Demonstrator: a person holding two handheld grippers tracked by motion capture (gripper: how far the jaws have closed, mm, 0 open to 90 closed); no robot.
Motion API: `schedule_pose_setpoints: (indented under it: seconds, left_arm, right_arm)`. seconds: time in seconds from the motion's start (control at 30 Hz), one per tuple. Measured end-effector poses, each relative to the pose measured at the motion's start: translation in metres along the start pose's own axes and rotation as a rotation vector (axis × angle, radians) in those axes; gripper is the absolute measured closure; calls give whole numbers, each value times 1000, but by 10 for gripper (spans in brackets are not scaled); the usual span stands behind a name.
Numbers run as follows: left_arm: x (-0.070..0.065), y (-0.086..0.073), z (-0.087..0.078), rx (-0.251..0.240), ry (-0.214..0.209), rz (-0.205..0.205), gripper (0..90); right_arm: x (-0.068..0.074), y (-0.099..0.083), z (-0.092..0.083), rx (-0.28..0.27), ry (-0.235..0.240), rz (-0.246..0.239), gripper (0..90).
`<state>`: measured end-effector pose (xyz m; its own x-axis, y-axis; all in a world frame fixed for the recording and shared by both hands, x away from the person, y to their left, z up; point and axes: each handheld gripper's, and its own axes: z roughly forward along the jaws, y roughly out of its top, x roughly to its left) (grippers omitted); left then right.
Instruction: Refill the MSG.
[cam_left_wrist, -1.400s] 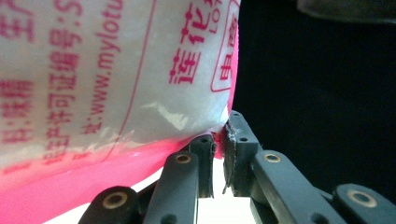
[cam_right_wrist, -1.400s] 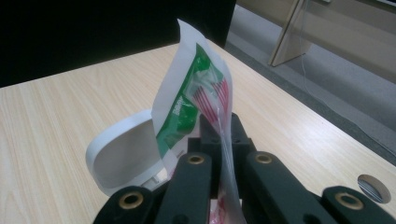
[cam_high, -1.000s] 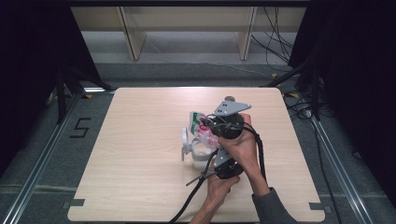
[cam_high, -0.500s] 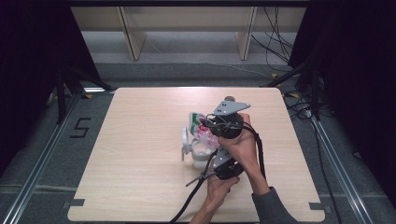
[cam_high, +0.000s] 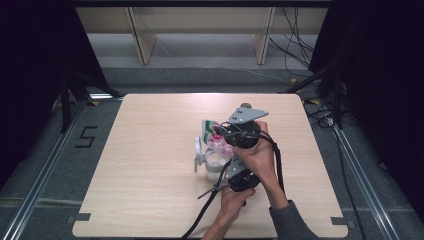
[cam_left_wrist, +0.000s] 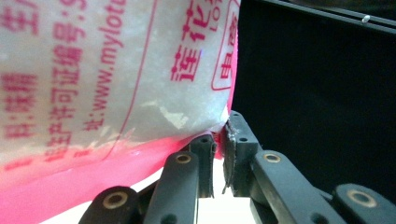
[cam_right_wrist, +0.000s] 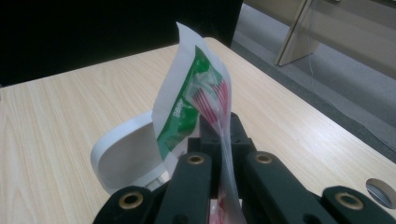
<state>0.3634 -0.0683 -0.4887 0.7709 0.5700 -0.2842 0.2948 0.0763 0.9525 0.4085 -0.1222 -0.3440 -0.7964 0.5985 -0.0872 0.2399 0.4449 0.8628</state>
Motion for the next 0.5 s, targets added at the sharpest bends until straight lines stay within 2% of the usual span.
schedule_pose_setpoints:
  seconds: [0.07,0.17,0.23,0.3,0.4,0.5]
  left_arm:
    - [-1,0,0,6,4,0,828]
    - [0,1,0,5,3,2,828]
    - [0,1,-1,5,4,2,828]
    - [-1,2,-2,0,4,-3,828]
    - [-1,2,-1,1,2,0,827]
    - [0,2,-2,1,2,2,827]
  right_arm:
    - [0,0,2,-9,-18,-13,900]
    - [-1,-1,2,-2,-11,-10,900]
    - [-1,0,2,-6,-3,-29,900]
    - [-1,1,1,-14,-16,-42,900]
    - [1,1,2,2,2,-24,900]
    - [1,1,2,-7,-1,-20,900]
